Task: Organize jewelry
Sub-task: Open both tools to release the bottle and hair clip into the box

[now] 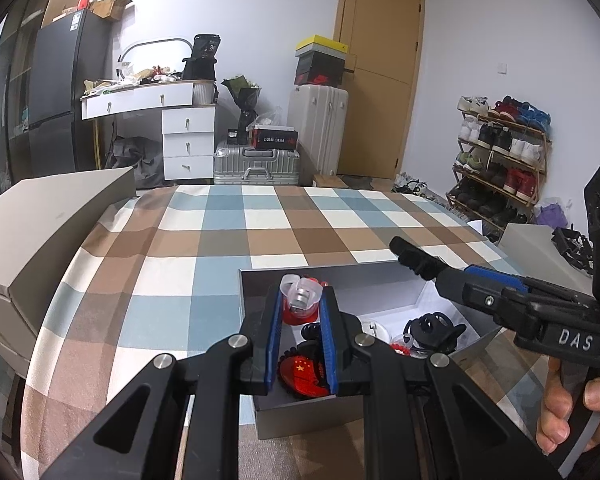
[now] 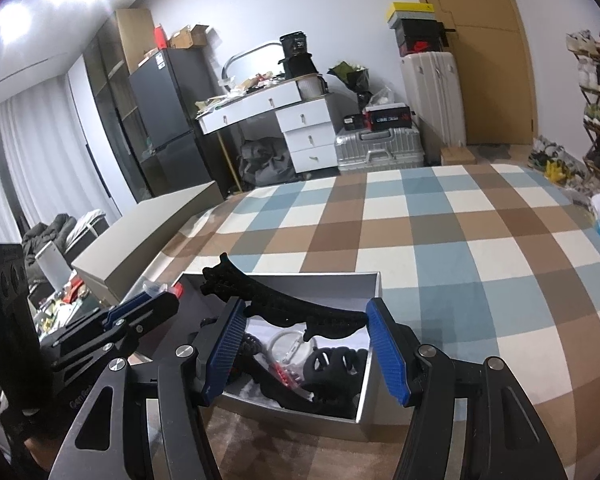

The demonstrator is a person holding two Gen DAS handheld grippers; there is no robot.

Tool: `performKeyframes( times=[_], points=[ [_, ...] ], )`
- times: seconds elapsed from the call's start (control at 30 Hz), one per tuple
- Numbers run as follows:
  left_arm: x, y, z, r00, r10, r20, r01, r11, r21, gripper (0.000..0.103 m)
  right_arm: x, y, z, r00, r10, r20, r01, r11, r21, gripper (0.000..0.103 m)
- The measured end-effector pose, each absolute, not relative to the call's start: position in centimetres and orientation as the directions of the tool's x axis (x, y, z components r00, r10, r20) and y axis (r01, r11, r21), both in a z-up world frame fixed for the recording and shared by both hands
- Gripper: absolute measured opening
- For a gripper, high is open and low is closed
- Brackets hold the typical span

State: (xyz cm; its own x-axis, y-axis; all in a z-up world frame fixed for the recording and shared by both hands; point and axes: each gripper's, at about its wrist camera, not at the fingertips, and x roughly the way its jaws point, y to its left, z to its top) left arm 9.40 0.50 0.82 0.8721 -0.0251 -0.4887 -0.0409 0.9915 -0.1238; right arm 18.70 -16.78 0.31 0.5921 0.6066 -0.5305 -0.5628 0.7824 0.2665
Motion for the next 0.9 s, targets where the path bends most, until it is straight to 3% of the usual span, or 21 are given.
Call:
performKeyframes(
  times=[0.9],
  points=[
    [9.5,0.6,0.7,0.874,-0.029,-0.485,-0.032,0.992,-0.119,0.013,16.8,-16.5,0.1,0.601,0.587,-0.542,-0.596,0.781,0.185,0.063]
  ],
)
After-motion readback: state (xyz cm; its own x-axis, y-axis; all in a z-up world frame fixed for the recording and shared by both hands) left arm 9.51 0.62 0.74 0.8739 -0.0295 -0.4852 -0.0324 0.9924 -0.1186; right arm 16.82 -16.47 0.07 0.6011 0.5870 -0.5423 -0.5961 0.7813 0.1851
